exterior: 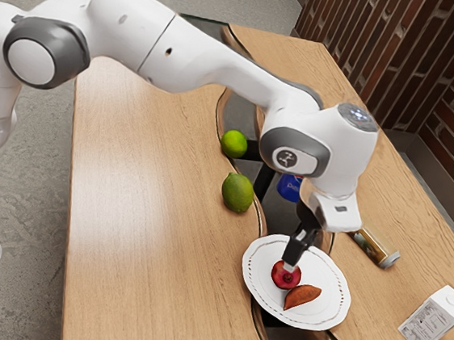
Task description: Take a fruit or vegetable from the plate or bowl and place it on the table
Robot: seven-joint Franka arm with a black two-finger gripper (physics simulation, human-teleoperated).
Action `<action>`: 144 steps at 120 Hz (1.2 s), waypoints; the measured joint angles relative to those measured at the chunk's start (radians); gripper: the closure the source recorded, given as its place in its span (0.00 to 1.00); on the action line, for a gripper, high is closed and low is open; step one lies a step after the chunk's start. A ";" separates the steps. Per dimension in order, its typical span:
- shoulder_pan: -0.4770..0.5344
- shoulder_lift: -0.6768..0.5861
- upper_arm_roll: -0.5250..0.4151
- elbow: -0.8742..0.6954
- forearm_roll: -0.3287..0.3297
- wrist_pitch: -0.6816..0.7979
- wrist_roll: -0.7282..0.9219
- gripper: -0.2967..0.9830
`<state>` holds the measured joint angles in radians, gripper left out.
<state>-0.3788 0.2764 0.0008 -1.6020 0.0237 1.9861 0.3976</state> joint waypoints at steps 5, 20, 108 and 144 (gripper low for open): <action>0.002 0.001 0.000 -0.005 0.001 0.005 0.015 0.23; -0.003 0.003 -0.001 -0.008 -0.001 0.017 0.053 0.23; 0.005 0.053 -0.002 -0.066 -0.005 0.089 0.176 0.49; -0.026 -0.138 0.005 -0.182 -0.001 0.093 0.200 0.51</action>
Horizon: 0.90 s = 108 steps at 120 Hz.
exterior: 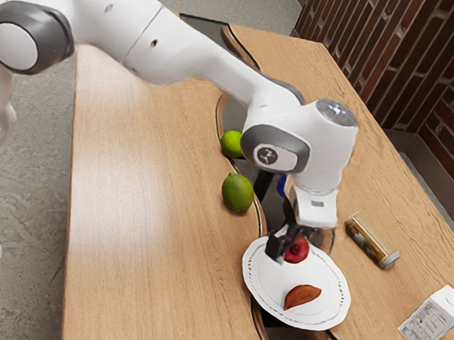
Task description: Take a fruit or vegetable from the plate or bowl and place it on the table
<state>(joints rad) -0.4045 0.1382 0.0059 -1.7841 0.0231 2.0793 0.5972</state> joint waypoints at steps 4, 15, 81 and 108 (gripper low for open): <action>-0.030 -0.021 0.000 -0.017 -0.001 0.000 0.002 0.51; -0.132 -0.044 0.002 -0.032 -0.008 0.002 0.007 0.51; -0.204 -0.054 -0.003 -0.029 -0.018 0.009 0.025 0.52; -0.226 -0.056 -0.001 -0.028 -0.023 0.007 0.031 0.30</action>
<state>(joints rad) -0.6310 0.0822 0.0046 -1.8118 0.0004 2.0860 0.6282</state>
